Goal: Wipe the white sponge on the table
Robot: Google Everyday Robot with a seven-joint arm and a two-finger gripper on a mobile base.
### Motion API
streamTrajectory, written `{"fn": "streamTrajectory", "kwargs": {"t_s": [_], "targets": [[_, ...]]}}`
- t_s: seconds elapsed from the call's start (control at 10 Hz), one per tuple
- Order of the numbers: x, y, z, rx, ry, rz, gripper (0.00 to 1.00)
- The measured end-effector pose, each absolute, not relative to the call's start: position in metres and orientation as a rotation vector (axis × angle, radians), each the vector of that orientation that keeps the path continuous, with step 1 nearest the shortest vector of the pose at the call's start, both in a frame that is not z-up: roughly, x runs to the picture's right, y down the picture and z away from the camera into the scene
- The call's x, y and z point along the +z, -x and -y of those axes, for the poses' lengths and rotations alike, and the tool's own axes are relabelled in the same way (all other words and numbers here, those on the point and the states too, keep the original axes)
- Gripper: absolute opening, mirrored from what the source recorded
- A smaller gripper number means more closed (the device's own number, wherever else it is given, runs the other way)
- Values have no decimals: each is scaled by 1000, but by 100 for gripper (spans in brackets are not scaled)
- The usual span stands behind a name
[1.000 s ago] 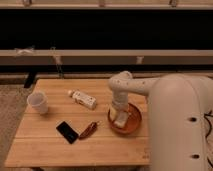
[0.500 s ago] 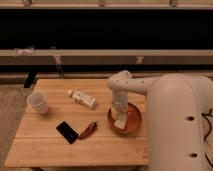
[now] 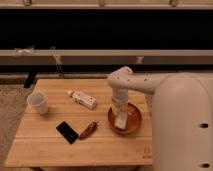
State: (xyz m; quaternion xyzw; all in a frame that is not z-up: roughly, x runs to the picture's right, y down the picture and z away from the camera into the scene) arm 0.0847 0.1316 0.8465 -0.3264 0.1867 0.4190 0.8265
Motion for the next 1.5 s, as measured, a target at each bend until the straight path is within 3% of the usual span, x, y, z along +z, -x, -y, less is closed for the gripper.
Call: {"fn": "streamTrajectory", "kwargs": {"t_s": [0.8, 1.5], "targets": [[790, -19, -75, 670, 621, -206, 0], [739, 42, -149, 536, 666, -141, 0]]}}
